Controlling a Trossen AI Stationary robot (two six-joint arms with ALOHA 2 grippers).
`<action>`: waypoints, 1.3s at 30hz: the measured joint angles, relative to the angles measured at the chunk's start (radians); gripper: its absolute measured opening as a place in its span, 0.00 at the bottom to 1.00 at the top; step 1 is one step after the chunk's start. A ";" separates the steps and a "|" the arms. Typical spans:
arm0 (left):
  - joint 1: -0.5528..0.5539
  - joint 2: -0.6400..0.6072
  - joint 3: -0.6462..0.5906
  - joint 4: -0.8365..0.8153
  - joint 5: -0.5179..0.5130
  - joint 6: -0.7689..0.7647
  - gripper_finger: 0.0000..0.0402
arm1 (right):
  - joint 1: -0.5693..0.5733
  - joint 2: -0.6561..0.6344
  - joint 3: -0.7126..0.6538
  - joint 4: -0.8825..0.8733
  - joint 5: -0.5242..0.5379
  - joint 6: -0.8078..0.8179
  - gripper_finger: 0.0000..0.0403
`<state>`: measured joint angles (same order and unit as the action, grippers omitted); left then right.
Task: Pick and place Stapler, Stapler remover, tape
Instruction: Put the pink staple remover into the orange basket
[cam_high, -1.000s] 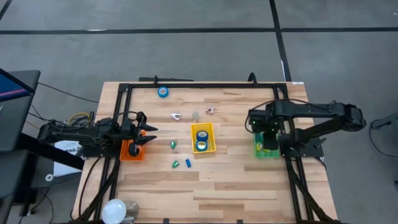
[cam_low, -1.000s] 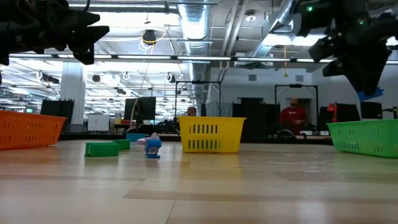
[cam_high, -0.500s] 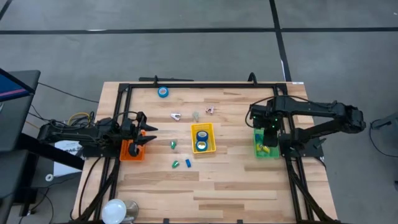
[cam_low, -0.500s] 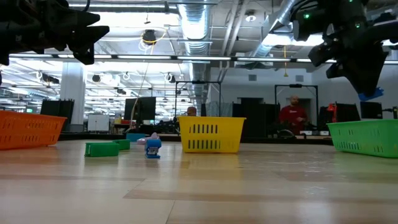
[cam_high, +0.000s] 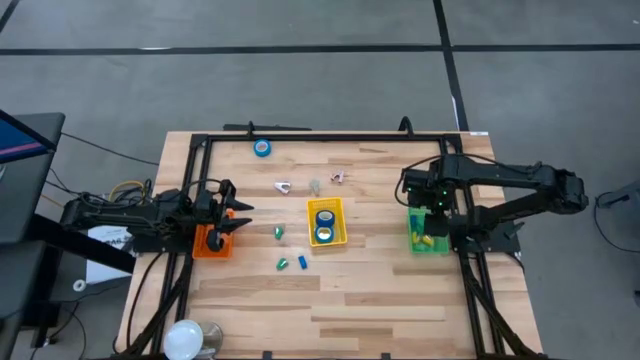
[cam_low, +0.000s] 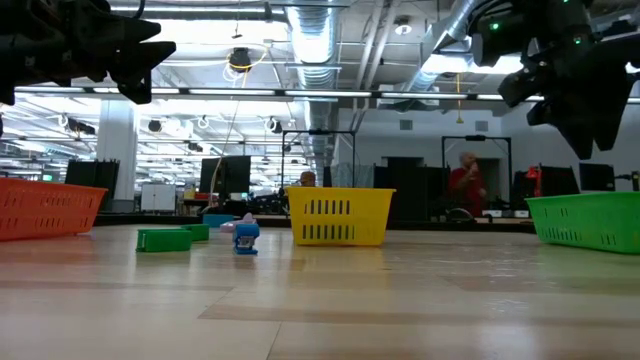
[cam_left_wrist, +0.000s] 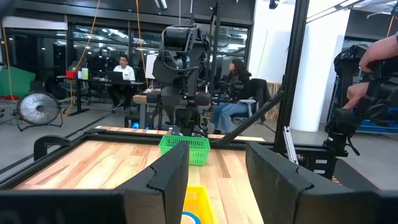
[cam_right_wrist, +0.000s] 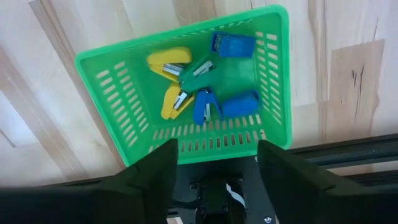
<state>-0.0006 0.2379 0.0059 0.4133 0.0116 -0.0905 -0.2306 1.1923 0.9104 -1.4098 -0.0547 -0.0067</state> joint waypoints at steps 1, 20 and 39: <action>0.000 0.000 0.000 0.000 0.000 0.000 0.37 | 0.000 0.000 0.000 0.000 0.000 0.000 0.55; 0.000 0.000 0.000 0.000 0.000 0.000 0.37 | 0.034 0.001 0.176 0.132 0.003 0.000 0.54; 0.000 0.000 0.000 0.000 0.000 0.000 0.37 | 0.094 0.151 0.207 0.502 0.003 -0.028 0.51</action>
<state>-0.0009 0.2379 0.0063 0.4133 0.0116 -0.0902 -0.1368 1.3436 1.1175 -0.9074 -0.0512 -0.0344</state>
